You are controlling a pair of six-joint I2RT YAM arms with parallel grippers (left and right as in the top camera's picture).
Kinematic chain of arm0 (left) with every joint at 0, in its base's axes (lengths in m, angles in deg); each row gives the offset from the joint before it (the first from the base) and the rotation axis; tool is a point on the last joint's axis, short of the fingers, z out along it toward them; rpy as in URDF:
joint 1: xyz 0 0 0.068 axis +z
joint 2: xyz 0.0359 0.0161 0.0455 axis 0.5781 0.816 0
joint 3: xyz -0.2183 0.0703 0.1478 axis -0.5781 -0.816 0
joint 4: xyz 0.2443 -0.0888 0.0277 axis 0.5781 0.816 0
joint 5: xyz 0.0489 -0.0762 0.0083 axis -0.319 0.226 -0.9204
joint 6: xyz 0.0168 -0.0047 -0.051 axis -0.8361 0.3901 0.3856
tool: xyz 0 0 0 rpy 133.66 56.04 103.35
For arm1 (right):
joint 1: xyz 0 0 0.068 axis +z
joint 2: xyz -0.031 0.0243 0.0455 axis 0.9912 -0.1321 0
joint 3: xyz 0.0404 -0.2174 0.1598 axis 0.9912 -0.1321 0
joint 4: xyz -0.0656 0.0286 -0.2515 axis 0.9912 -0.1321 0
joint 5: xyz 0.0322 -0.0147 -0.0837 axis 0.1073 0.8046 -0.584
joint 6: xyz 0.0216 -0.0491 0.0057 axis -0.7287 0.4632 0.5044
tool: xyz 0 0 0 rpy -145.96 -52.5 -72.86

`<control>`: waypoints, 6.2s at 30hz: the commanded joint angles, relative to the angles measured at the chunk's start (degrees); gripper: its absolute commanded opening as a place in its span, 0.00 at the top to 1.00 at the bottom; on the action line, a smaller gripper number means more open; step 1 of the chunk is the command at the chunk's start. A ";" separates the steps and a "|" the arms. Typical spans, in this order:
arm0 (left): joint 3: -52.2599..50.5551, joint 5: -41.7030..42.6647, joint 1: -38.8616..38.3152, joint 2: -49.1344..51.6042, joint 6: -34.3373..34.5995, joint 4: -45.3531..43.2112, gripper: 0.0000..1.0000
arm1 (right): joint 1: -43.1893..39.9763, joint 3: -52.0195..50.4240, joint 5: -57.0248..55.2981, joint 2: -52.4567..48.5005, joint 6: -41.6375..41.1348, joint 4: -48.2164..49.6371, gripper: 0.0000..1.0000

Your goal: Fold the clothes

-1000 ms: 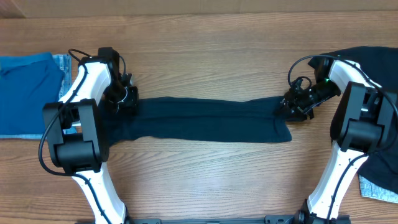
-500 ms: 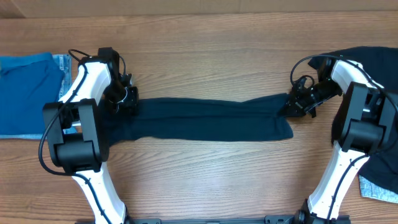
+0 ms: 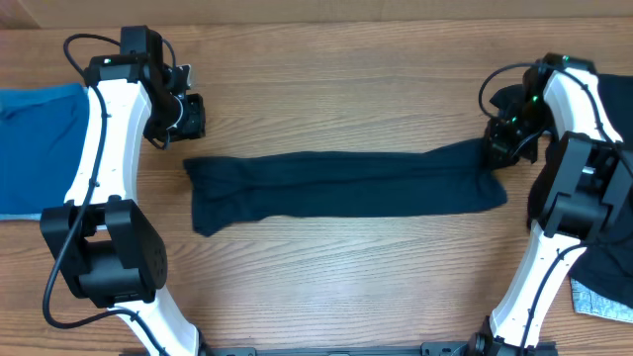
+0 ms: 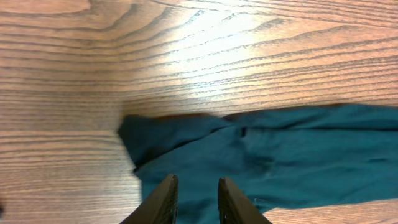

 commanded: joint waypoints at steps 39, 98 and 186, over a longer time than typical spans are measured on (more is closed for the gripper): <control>0.94 -0.92 0.33 -0.44 -0.24 0.57 0.75 | 38.38 13.03 -4.37 2.75 -9.03 -5.01 0.79; -32.79 4.55 0.31 -0.31 2.97 -21.00 0.32 | 19.80 12.98 -9.27 7.02 -4.96 -5.68 0.61; -6.51 -4.63 -33.97 -2.99 24.74 -10.43 0.50 | 19.93 12.98 -5.05 6.99 -4.72 -7.04 0.60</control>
